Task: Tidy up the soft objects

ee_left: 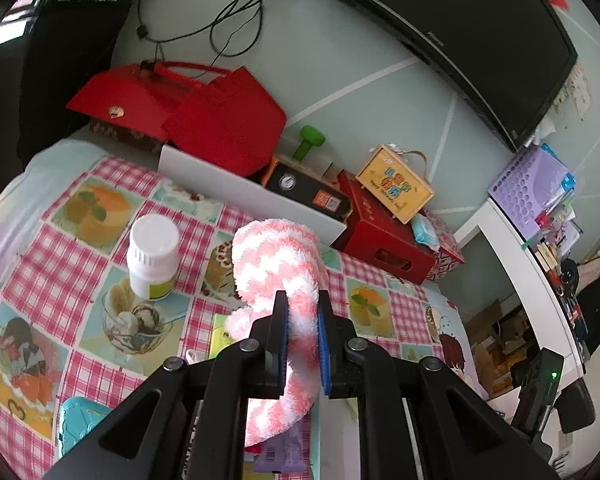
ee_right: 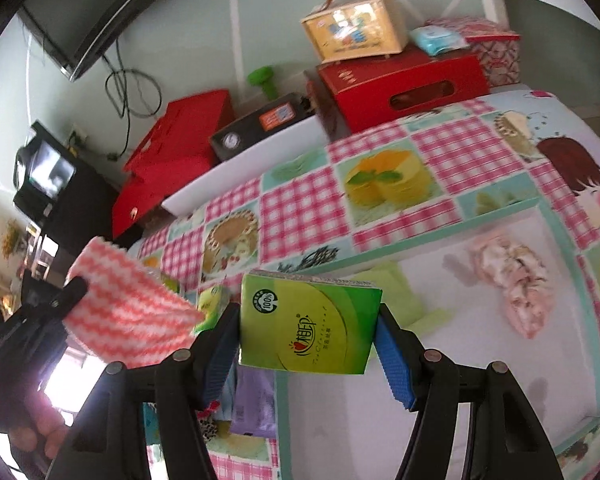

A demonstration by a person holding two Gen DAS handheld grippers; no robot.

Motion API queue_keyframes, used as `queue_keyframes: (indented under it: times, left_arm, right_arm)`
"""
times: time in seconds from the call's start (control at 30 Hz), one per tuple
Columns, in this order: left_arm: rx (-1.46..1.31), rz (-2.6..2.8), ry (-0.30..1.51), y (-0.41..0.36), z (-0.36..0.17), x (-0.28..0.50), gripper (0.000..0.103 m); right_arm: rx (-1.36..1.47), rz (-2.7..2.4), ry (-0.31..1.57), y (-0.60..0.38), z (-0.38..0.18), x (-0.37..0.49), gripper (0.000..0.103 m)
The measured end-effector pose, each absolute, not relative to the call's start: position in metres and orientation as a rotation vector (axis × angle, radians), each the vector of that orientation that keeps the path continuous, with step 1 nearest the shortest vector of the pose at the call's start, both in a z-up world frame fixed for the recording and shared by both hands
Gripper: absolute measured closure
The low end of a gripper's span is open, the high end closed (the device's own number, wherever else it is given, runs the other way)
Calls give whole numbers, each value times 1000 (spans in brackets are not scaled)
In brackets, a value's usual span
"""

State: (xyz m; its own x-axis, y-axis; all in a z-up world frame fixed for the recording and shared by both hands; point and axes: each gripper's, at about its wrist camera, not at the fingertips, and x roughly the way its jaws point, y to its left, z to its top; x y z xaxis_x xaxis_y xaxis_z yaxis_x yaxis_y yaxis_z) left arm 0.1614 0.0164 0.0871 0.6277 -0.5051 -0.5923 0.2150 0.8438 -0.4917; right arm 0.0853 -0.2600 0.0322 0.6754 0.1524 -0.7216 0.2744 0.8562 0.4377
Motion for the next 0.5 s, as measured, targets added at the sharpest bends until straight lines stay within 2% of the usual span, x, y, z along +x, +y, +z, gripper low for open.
queue_keyframes:
  times: [0.5]
  left_arm:
    - [-425,-596,719,-7,117,138,91]
  right_arm:
    - [619,-124,744,-302,48,61,35]
